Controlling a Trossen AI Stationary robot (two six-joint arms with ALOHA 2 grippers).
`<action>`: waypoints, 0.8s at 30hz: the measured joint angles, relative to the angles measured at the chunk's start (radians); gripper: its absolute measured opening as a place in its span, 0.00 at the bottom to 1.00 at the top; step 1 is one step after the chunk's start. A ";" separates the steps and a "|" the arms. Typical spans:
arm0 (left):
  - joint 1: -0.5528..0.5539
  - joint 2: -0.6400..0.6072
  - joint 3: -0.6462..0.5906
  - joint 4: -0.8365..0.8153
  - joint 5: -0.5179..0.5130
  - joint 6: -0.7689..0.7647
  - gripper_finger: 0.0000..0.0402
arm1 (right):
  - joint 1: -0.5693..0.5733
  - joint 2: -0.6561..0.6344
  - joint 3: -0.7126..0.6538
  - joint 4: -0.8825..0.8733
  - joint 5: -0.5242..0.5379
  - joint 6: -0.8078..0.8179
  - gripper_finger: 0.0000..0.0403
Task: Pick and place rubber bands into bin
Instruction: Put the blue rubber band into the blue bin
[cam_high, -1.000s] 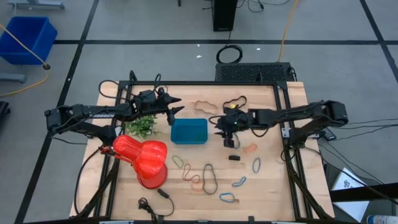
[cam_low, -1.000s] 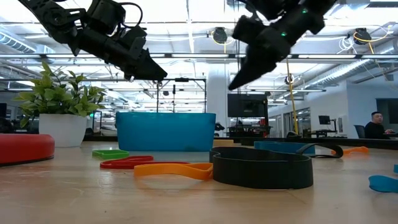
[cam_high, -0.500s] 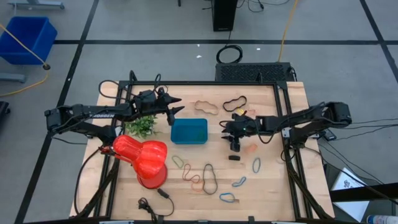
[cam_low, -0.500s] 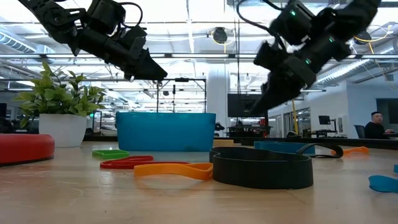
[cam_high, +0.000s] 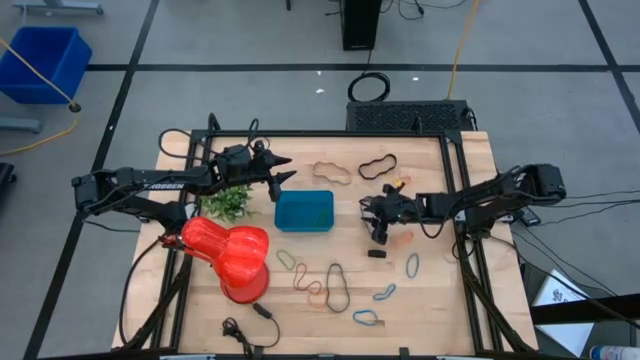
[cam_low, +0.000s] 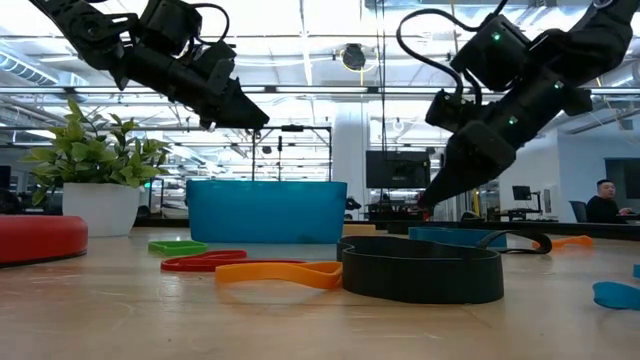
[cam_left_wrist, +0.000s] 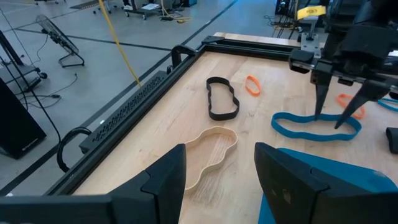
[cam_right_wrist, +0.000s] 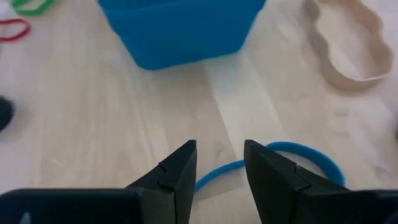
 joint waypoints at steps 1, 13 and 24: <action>0.000 0.000 0.000 0.000 0.000 0.000 0.49 | 0.009 0.000 0.000 -0.004 0.029 0.012 0.32; 0.000 0.000 0.000 0.000 0.000 0.009 0.49 | 0.086 0.046 0.004 -0.016 0.129 0.161 0.32; 0.000 0.000 0.000 -0.001 0.000 0.007 0.49 | 0.105 0.203 0.073 -0.016 0.150 0.141 0.32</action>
